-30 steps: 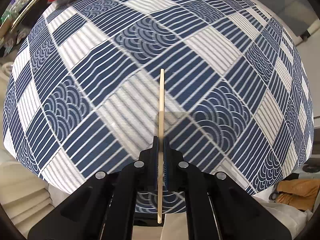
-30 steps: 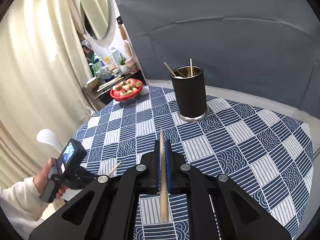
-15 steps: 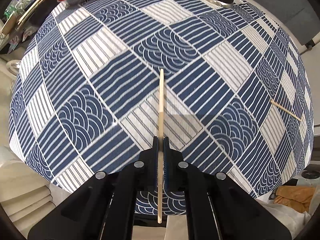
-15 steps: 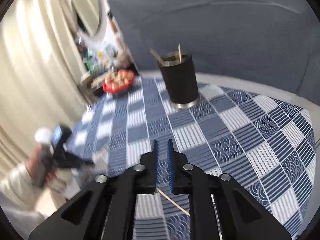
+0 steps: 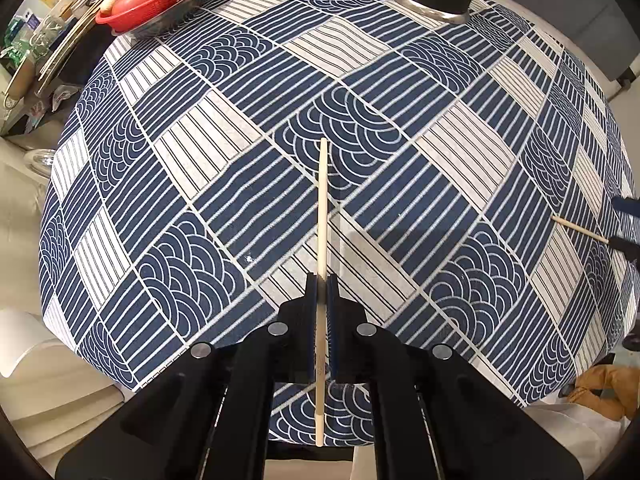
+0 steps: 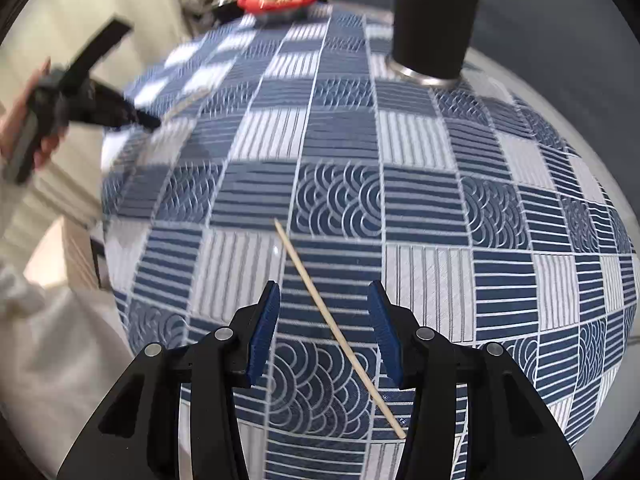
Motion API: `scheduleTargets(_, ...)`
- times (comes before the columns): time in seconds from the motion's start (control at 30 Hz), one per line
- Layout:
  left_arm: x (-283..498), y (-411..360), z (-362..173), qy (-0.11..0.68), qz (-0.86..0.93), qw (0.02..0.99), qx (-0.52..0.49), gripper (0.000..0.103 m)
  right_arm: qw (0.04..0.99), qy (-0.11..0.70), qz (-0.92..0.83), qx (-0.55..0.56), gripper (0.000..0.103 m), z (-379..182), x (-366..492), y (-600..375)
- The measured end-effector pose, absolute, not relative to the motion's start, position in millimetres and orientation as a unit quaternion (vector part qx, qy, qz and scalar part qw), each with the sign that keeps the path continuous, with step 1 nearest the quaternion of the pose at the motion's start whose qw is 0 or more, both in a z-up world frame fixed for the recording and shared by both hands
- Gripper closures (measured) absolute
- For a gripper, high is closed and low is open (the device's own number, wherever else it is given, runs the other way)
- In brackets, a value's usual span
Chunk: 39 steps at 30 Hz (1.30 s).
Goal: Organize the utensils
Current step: 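Carry both upright chopsticks over the black cup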
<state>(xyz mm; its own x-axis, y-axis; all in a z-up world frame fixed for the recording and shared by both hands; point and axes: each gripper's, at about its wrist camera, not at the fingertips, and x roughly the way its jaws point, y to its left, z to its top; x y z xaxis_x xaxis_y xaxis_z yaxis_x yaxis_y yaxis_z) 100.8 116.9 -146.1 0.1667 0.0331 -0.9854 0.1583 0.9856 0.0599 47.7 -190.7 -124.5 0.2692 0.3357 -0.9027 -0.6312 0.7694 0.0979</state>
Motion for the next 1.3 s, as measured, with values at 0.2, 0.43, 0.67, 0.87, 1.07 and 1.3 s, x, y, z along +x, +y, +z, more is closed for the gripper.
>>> scheduleTargets(0.2, 110, 124, -143, 0.642, -0.042, 0.763, 0.069, 0.098, 0.752, 0.55, 0.309, -0.191, 0.062, -147, 53, -185)
scheduleTargets(0.43, 102, 114, -130, 0.635, -0.039, 0.768, 0.074, 0.098, 0.736, 0.558, 0.323, -0.208, 0.098, -160, 50, -185)
scheduleTargets(0.67, 111, 107, -118, 0.627, -0.043, 0.774, 0.08, 0.098, 0.764, 0.551, 0.313, -0.124, 0.098, -152, 60, -204)
scheduleTargets(0.87, 129, 95, -105, 0.614, -0.048, 0.78, 0.11, 0.098, 0.793, 0.522, 0.311, -0.042, 0.098, -124, 77, -222)
scheduleTargets(1.07, 148, 85, -88, 0.598, -0.055, 0.789, 0.129, 0.098, 0.827, 0.477, 0.299, 0.009, 0.098, -86, 106, -242)
scheduleTargets(1.3, 175, 74, -58, 0.57, -0.061, 0.807, 0.143, 0.098, 0.865, 0.403, 0.299, 0.012, 0.098, -38, 134, -251)
